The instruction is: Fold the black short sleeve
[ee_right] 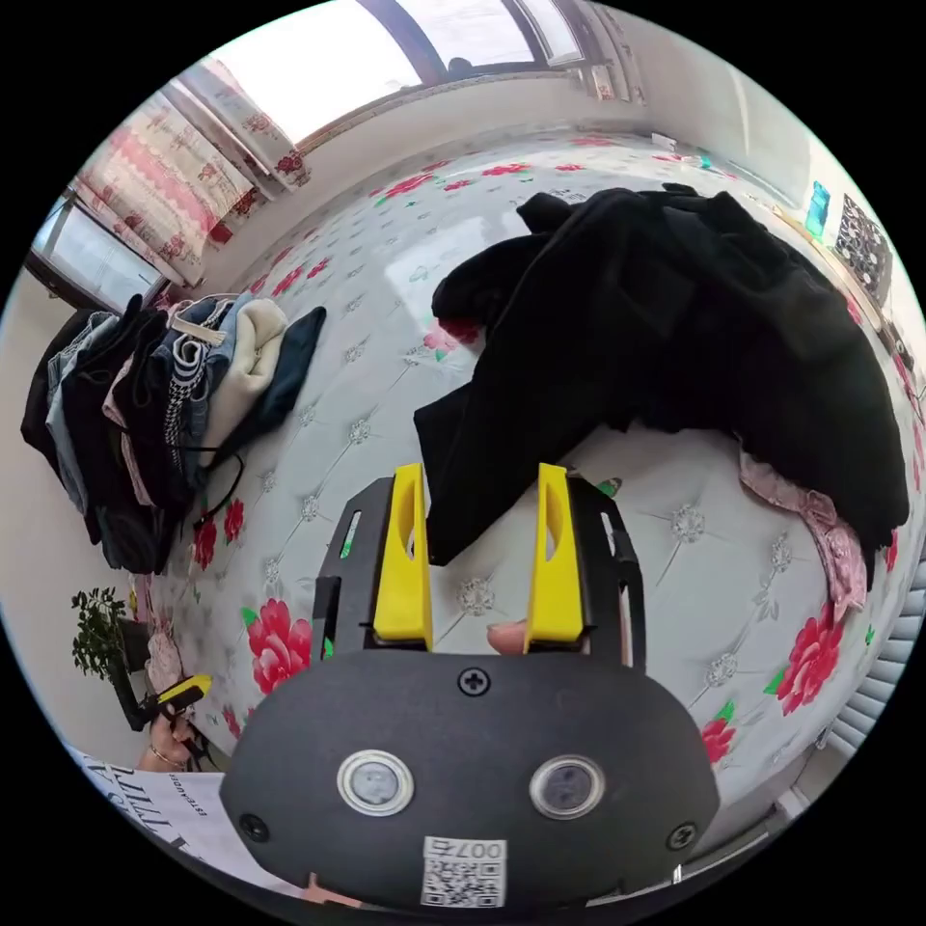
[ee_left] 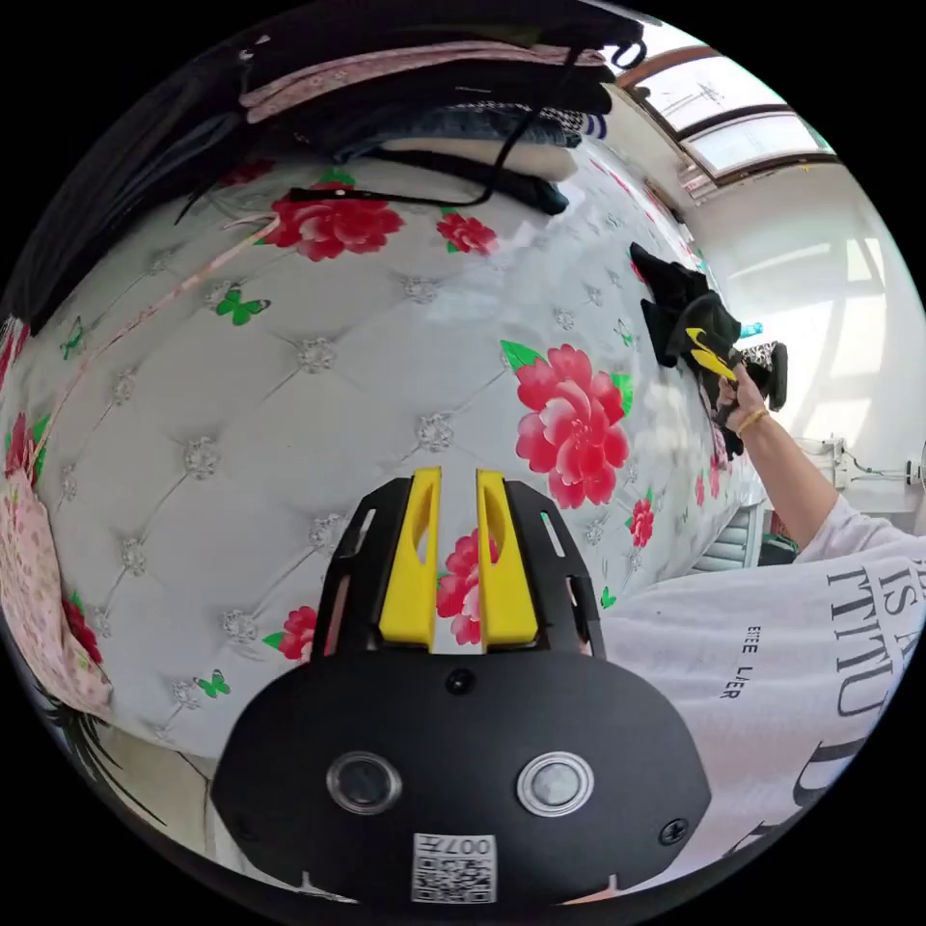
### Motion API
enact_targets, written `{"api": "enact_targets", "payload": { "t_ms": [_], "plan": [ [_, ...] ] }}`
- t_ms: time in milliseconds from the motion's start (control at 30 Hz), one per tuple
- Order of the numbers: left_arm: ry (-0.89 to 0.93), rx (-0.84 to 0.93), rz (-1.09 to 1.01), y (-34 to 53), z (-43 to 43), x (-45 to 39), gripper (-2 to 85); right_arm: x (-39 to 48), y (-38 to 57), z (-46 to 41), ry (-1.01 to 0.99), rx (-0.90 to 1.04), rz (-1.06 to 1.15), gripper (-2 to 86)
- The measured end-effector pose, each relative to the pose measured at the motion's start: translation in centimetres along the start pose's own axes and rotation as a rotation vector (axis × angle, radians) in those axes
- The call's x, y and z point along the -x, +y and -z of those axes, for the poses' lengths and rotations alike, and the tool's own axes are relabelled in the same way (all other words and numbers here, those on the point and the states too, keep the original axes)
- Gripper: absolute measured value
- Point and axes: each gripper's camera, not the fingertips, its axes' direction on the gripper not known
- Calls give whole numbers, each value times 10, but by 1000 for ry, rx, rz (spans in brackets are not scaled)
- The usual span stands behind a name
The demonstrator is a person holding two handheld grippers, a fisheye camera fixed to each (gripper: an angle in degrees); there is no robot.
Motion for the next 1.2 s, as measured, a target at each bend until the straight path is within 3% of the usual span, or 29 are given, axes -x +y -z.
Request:
{"api": "enact_targets", "payload": {
  "t_ms": [100, 200, 300, 500, 633, 733, 800, 867, 933, 1033, 1100, 1200],
  "plan": [
    [5, 36, -98, -17, -20, -29, 60, 21, -22, -44, -14, 114, 31, 120],
    [-14, 45, -159, -25, -35, -48, 55, 48, -28, -66, 291, 143, 58, 67],
    [-14, 55, -182, -24, -48, -54, 53, 63, -26, -65, 356, 167, 137, 22],
    [-1, 55, -197, -4, -64, -47, 52, 42, 29, 15, 25, -6, 130, 3],
    [21, 49, -194, 9, -69, -35, 52, 4, 64, 58, -94, -82, -19, 1],
    [14, 57, -210, 15, -71, -29, 50, -32, 46, 85, -329, -66, -170, 0],
    [-1, 53, -211, 17, -70, -24, 50, -47, 16, 146, -409, -206, -192, 0],
    [-9, 31, -187, 19, -67, -17, 49, -55, -13, 234, -333, -397, -167, 1],
    [-7, 10, -158, 21, -67, -11, 49, -55, -27, 355, 3, -660, -189, 4],
    [-1, -5, -115, 24, -73, -2, 47, -45, -1, 441, 349, -993, -283, 19],
    [0, 0, -95, 23, -82, 0, 46, -37, 1, 448, 481, -1010, -288, 36],
    [12, 30, -70, 17, -99, -2, 47, -38, -18, 391, 421, -791, -170, 64]
  ]
}}
